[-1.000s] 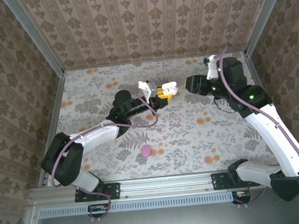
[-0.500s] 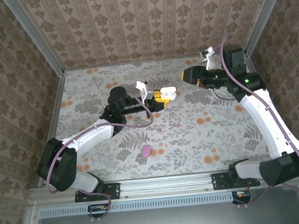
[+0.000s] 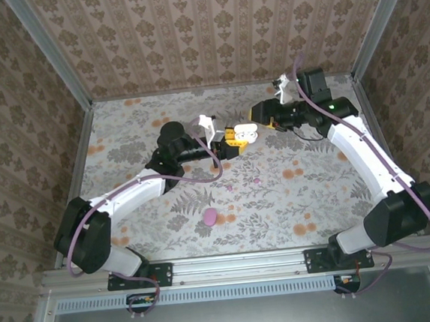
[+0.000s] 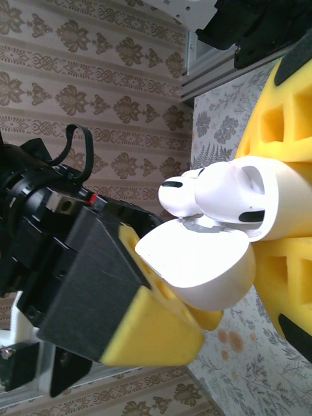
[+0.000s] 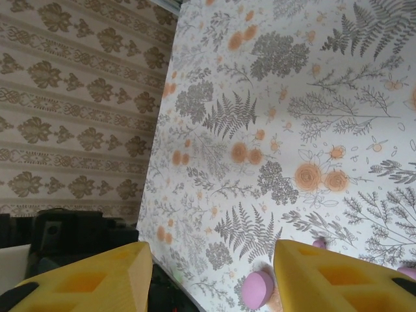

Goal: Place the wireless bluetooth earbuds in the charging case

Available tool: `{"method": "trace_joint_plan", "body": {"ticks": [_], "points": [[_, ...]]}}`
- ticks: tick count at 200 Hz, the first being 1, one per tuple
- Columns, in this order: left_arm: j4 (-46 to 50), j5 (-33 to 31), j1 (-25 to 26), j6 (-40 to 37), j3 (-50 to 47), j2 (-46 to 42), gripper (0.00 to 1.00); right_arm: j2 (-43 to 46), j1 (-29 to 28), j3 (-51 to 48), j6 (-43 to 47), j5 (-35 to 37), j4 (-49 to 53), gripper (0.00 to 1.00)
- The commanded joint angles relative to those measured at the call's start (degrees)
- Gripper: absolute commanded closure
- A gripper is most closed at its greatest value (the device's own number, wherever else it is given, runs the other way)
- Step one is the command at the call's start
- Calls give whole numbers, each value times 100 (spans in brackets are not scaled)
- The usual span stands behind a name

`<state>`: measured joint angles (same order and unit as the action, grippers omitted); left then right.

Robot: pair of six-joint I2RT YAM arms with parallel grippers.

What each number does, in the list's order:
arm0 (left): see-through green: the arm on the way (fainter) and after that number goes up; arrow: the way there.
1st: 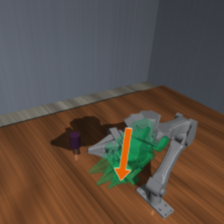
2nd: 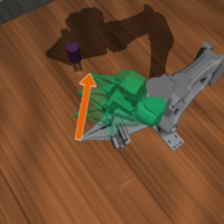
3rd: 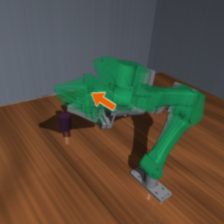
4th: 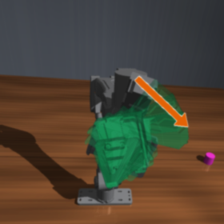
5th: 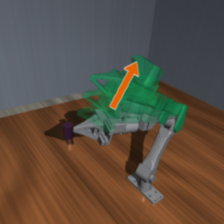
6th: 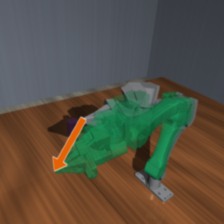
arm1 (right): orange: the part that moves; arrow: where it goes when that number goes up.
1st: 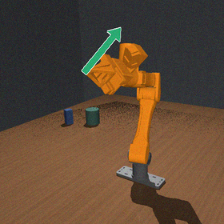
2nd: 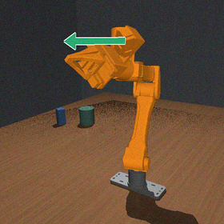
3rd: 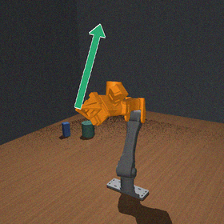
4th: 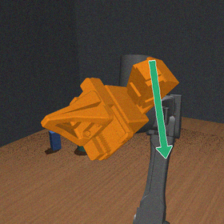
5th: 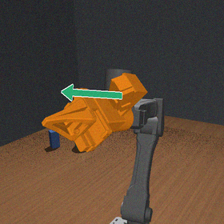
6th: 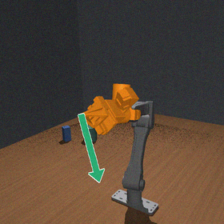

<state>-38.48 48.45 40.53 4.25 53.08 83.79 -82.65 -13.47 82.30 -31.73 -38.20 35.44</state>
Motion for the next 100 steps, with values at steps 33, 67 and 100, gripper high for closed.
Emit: {"method": "trace_joint_plan", "body": {"ticks": [33,67,100], "points": [[148,-242,30,-117,191,-39,92,136,-83,10,113,-559,72,47],[53,-362,-8,73,178,-30,92,424,-85,-188,207,-715,103,47],[25,-406,-11,155,208,-24,92,543,-78,-330,289,-782,168,46]]}}
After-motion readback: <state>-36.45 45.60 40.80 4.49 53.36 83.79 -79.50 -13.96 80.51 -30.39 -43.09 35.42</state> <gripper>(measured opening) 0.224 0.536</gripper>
